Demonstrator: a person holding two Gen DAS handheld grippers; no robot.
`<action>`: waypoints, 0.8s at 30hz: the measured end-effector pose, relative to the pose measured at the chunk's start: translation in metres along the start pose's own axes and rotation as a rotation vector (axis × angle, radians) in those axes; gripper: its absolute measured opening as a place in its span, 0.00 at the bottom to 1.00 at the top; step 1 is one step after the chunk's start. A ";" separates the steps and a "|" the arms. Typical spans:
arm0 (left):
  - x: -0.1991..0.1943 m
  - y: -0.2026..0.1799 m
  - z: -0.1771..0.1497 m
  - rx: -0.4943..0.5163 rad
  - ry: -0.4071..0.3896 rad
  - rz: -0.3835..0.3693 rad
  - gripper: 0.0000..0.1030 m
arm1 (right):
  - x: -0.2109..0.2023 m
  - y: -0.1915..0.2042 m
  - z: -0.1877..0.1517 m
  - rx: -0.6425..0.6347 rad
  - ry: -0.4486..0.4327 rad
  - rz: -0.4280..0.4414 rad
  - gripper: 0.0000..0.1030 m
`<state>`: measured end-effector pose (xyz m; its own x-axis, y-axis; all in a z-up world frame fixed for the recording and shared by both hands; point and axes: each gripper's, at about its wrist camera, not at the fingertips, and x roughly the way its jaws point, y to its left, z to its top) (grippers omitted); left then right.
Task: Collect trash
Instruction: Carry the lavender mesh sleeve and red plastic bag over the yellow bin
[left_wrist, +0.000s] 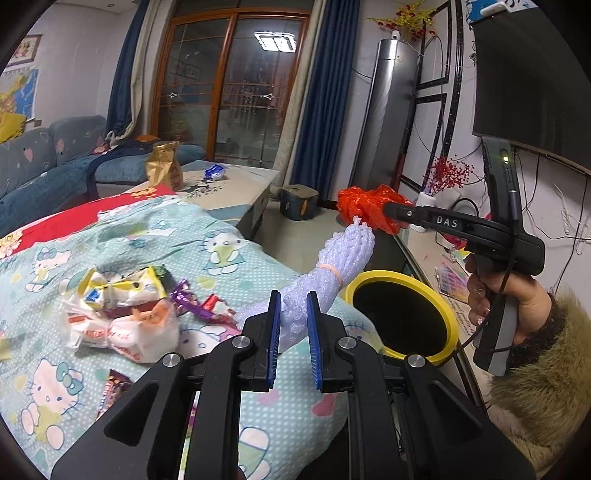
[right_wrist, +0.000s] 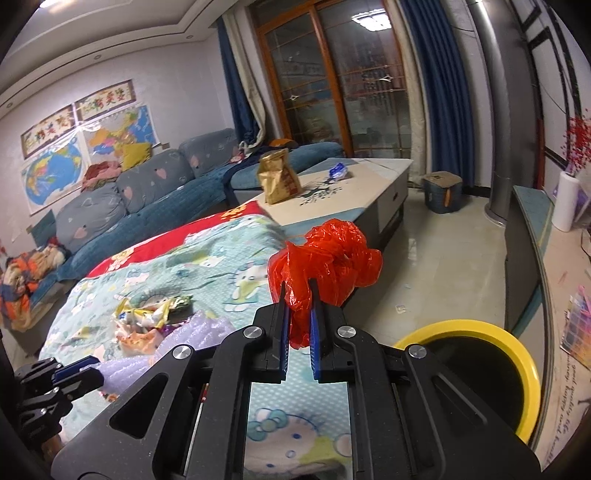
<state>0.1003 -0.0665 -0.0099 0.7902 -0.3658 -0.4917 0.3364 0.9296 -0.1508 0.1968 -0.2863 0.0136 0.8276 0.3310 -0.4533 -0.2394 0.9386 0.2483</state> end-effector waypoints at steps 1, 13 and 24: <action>0.003 -0.003 0.001 0.002 0.003 -0.004 0.13 | -0.002 -0.005 -0.001 0.007 -0.002 -0.006 0.05; 0.032 -0.032 0.005 0.039 0.030 -0.040 0.13 | -0.019 -0.053 -0.014 0.077 -0.002 -0.070 0.05; 0.053 -0.055 0.008 0.074 0.048 -0.064 0.13 | -0.028 -0.085 -0.030 0.126 0.018 -0.106 0.05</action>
<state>0.1276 -0.1373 -0.0213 0.7412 -0.4200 -0.5237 0.4240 0.8977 -0.1199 0.1793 -0.3721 -0.0204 0.8355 0.2334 -0.4974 -0.0849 0.9492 0.3029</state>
